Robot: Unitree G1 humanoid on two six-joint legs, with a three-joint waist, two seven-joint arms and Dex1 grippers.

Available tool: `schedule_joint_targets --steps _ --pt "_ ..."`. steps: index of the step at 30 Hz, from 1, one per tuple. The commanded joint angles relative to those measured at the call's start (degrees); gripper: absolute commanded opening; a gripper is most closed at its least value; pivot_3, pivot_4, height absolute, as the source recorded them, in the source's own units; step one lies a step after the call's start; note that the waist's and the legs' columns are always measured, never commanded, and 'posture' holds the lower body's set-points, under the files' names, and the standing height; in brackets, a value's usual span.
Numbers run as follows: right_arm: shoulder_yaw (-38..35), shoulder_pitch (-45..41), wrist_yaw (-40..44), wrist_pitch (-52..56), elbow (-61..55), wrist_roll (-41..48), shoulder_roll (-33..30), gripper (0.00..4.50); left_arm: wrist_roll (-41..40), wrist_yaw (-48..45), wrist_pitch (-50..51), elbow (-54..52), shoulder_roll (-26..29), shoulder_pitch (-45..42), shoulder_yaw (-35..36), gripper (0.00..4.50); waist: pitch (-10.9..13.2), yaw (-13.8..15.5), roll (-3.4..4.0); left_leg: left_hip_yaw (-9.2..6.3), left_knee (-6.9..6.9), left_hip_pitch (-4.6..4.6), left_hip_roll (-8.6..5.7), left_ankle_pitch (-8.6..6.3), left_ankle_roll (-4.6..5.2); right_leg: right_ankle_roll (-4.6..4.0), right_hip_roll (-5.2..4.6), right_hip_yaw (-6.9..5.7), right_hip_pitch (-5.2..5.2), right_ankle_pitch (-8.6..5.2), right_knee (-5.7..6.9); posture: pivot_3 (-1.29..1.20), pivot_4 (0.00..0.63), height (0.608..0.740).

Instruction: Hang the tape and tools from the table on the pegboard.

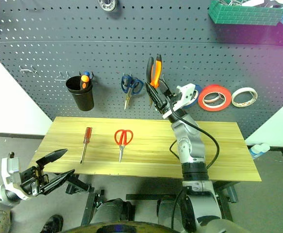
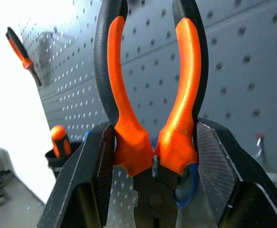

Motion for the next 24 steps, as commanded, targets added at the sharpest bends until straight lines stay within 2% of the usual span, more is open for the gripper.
schedule_joint_targets --steps 1,5,8,12,18,24 --pt "-1.2 -4.8 -3.3 -4.4 3.1 -2.2 0.3 2.14 -0.9 -0.2 -1.1 -1.8 0.1 0.4 0.2 4.50 0.0 0.0 0.01 0.00 0.00 0.01 0.01 0.00 -0.01 0.00 0.01 0.00 -0.01 0.00 0.02 -0.02 0.000 0.740" --pt "-2.0 -9.0 -4.9 -9.1 10.8 -4.4 0.2 2.14 -0.7 0.6 -0.6 -2.8 0.2 0.2 -0.1 4.50 0.0 0.1 0.00 0.06 0.00 0.00 0.01 0.03 -0.04 -0.01 0.01 0.00 0.02 0.00 0.06 -0.01 0.000 0.740" --pt "-2.5 -12.4 -6.5 -12.8 16.4 -6.0 0.3 2.14 -1.7 7.6 5.9 -9.8 2.3 -3.3 -1.5 4.50 0.0 0.3 0.00 0.07 0.05 -0.02 0.01 0.03 -0.04 -0.01 -0.02 0.00 0.11 0.00 0.10 0.00 0.000 0.740" --pt "-3.5 -18.0 -9.3 -18.5 25.4 -8.6 -0.7 2.14 -2.8 13.0 11.1 -16.3 3.8 -3.8 -1.9 4.50 -0.1 -0.1 0.08 0.11 0.13 0.02 0.01 0.06 -0.07 -0.01 0.01 0.04 0.18 0.03 0.24 0.01 0.000 0.740" --pt "-6.1 -23.0 -8.8 -22.7 33.3 -7.7 -2.2 2.14 -5.0 17.7 15.7 -22.0 5.1 -3.2 -1.1 4.50 -0.1 0.1 0.14 0.14 0.06 0.09 0.24 0.19 0.05 0.11 0.50 0.14 0.18 0.09 0.26 0.03 0.000 0.740" --pt "-6.5 -25.1 -10.0 -25.9 37.3 -8.7 -1.2 2.14 -6.8 21.4 19.0 -25.9 6.4 -3.6 -0.8 4.50 -0.1 0.1 0.15 0.14 0.08 0.11 0.30 0.26 -0.04 -0.13 0.56 0.14 0.19 0.08 0.28 0.04 0.000 0.740"
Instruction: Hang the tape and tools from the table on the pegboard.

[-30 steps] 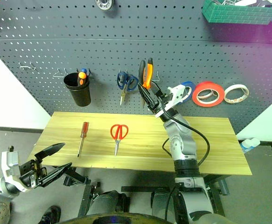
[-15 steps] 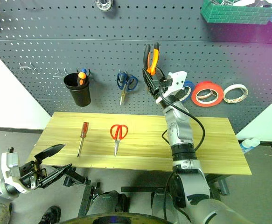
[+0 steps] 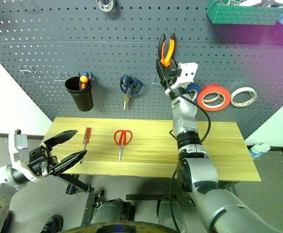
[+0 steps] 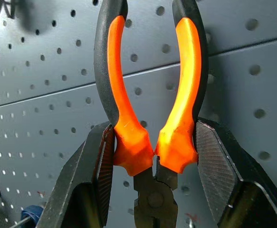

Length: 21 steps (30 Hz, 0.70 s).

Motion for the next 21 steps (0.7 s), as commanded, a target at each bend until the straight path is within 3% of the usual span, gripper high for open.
schedule_joint_targets --steps 1,7,15,21 --pt "-0.2 -3.5 -0.9 -3.4 -0.3 -0.3 0.7 2.14 -2.1 2.2 1.6 -3.4 1.2 -0.8 1.3 4.50 0.0 0.0 0.00 0.01 0.00 0.01 0.00 0.01 -0.01 -0.02 0.01 0.01 0.00 0.01 0.00 0.04 0.000 0.740" --pt "0.0 -3.7 -1.6 -5.0 -0.7 -0.7 1.3 2.14 -1.3 -0.9 -0.6 -0.6 1.0 0.6 1.7 4.50 0.0 0.0 0.01 0.01 0.00 0.07 0.07 0.04 -0.06 -0.05 0.09 0.01 0.04 0.02 0.00 0.03 0.000 0.740" --pt "0.7 -4.6 -3.0 -9.7 2.1 -2.7 2.5 2.14 2.0 -12.9 -11.3 14.0 -0.9 2.9 2.4 4.50 0.0 0.0 0.03 0.05 -0.02 0.07 0.14 0.05 -0.11 -0.11 0.15 0.02 0.01 0.01 -0.03 0.04 0.000 0.740" --pt "1.6 -6.2 -5.5 -14.2 6.1 -5.7 2.5 2.14 2.1 -14.5 -12.3 15.0 -0.5 3.8 2.7 4.50 0.0 0.1 0.04 0.04 -0.02 0.07 0.18 0.01 -0.24 -0.17 0.13 0.03 -0.01 0.05 -0.04 0.06 0.012 0.740"
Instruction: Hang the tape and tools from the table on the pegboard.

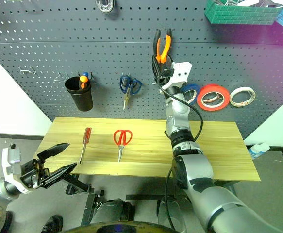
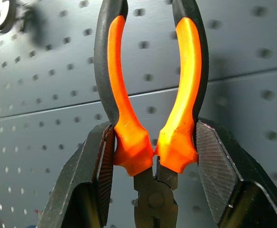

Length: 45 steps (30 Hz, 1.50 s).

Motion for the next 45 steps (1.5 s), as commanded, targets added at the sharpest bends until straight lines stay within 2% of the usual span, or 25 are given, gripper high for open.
schedule_joint_targets --steps 1,8,23,28,45 --pt "0.4 -3.4 -2.0 -4.2 0.8 -1.9 -0.1 2.14 -0.4 -0.5 -0.7 -1.1 0.7 0.7 1.9 4.50 0.0 0.0 0.02 0.00 0.00 0.00 0.00 -0.01 -0.01 0.00 -0.02 0.00 0.00 0.00 0.00 0.06 0.012 0.740" --pt "0.6 -5.8 -8.5 -7.2 6.4 -5.6 -1.0 2.14 -1.4 0.5 0.9 -4.4 1.5 3.0 3.5 4.50 0.1 0.1 0.06 -0.02 -0.09 -0.01 0.01 -0.04 -0.07 -0.07 -0.13 0.01 -0.08 -0.04 0.00 0.10 0.027 0.740" --pt "1.2 -8.4 -13.3 -9.4 13.5 -9.0 -1.8 2.14 -4.3 3.0 5.1 -11.7 3.3 8.5 8.0 4.50 0.5 0.7 0.11 -0.11 -0.16 -0.03 0.01 0.04 0.06 -0.13 -0.14 0.05 -0.08 -0.08 -0.09 0.15 0.059 0.740" --pt "2.4 -7.7 -14.9 -10.4 14.5 -11.3 -2.0 2.14 -5.8 5.2 7.7 -16.1 3.8 10.4 9.5 4.50 1.0 1.8 0.16 -0.15 -0.16 -0.06 0.01 0.04 0.05 -0.16 -0.16 0.06 -0.12 -0.10 -0.10 0.17 0.069 0.740" --pt "3.7 -2.9 -21.2 -8.0 17.4 -15.6 -3.5 2.14 -12.5 15.1 17.6 -28.5 6.8 12.0 13.4 4.50 3.0 2.0 -0.13 -0.27 -0.13 -0.11 0.02 0.06 0.08 -0.21 -0.11 0.00 -0.06 -0.13 -0.22 0.20 0.098 0.740"
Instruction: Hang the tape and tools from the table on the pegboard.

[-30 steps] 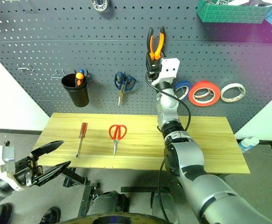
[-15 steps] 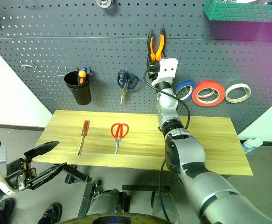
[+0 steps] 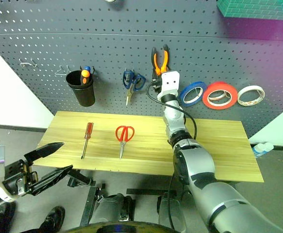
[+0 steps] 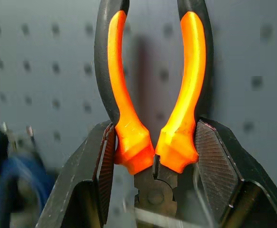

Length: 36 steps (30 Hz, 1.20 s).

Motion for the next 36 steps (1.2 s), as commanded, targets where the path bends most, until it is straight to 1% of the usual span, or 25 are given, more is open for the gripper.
schedule_joint_targets --steps 1,3,5,6,8,11,18,24,27,29,33,36 --pt "0.4 -0.8 -3.0 0.8 -0.2 -1.2 -1.3 2.14 -2.1 1.9 1.3 -3.0 1.1 -0.5 1.6 4.50 0.1 0.0 0.03 0.00 0.00 -0.01 0.00 0.00 0.00 0.00 0.00 0.00 -0.01 0.00 0.00 0.20 0.098 0.740" --pt "0.2 -0.5 -4.0 1.2 0.0 -1.3 -1.5 2.14 -3.0 3.0 2.3 -3.8 1.5 -0.9 1.8 4.50 0.2 0.0 -0.01 -0.03 0.00 -0.01 0.00 0.00 -0.01 0.00 0.03 0.00 -0.01 0.00 -0.01 0.20 0.096 0.740" --pt "-0.4 -0.2 -1.4 0.4 -0.2 0.0 -1.3 2.14 -3.5 3.7 2.9 -4.4 1.8 -1.0 2.0 4.50 0.2 0.0 -0.02 -0.06 -0.01 -0.01 0.00 0.00 -0.02 0.00 0.05 -0.01 0.00 0.00 -0.04 0.20 0.096 0.740" --pt "-0.3 -0.1 -2.5 0.4 -0.2 -0.4 -1.5 2.87 -3.8 4.0 3.2 -4.7 1.9 -1.1 2.1 4.50 0.2 0.0 -0.01 -0.09 -0.01 -0.01 0.00 0.00 -0.02 0.00 0.05 -0.02 -0.01 0.00 -0.07 0.20 0.095 0.740" --pt "0.0 0.0 -3.9 0.4 -0.3 -1.0 -1.7 3.43 -4.3 4.7 3.8 -5.2 2.2 -1.3 2.2 4.50 0.2 0.0 0.03 -0.12 -0.01 -0.01 0.00 -0.01 -0.04 0.00 0.05 -0.05 -0.02 0.00 -0.19 0.20 0.096 0.740" --pt "0.3 0.1 -5.9 0.5 -0.3 -1.7 -2.0 4.44 -4.9 5.7 4.5 -5.8 2.6 -1.6 2.3 4.50 0.3 0.0 0.04 -0.17 -0.08 -0.02 0.00 -0.02 -0.05 0.00 0.08 -0.09 -0.02 0.01 -0.35 0.20 0.091 0.740" --pt "0.7 -0.4 -6.8 0.2 -0.8 -2.4 -2.1 4.48 -6.5 7.5 5.9 -6.7 3.4 -2.5 2.6 4.50 0.3 0.1 0.06 -0.17 -0.09 -0.08 0.00 -0.08 -0.15 -0.04 0.08 -0.11 -0.02 0.04 -0.47 0.19 0.089 0.740" --pt "-0.2 0.3 -3.1 -3.0 -3.6 0.1 -1.2 4.48 -7.4 8.6 6.8 -7.3 3.9 -3.4 2.4 4.50 0.4 0.0 0.07 -0.17 -0.10 -0.09 0.00 -0.08 -0.16 -0.04 0.09 -0.11 0.00 0.04 -0.47 0.19 0.089 0.740" --pt "-0.5 0.9 0.9 -4.9 -5.5 2.3 -0.5 4.48 -7.7 8.5 7.3 -7.5 4.2 -3.5 2.3 4.50 0.5 0.0 0.11 -0.17 -0.15 -0.15 0.00 -0.01 -0.05 -0.04 0.11 -0.11 0.07 0.04 -0.50 0.18 0.093 0.740" --pt "0.1 1.3 0.1 -5.7 -6.9 1.4 -0.8 4.48 -7.6 8.2 7.3 -7.3 4.3 -3.5 2.2 4.50 0.5 0.0 0.13 -0.17 -0.20 -0.16 0.01 0.00 -0.02 -0.03 0.15 -0.11 0.05 0.04 -0.54 0.17 0.095 0.740" --pt "-0.4 1.8 1.7 -6.4 -9.6 2.8 -0.7 4.48 -7.5 7.3 7.3 -6.3 4.5 -3.8 2.1 4.50 0.6 0.0 0.14 -0.17 -0.30 -0.17 0.04 0.01 -0.02 -0.03 0.18 -0.12 0.03 0.03 -0.61 0.16 0.099 0.740" --pt "0.0 2.1 1.4 -6.5 -11.5 2.5 -0.5 4.48 -6.8 5.8 7.0 -4.8 4.5 -4.1 1.9 4.50 0.7 0.0 0.17 -0.17 -0.31 -0.17 0.04 0.01 -0.02 -0.03 0.18 -0.12 0.03 0.03 -0.63 0.16 0.099 0.740"
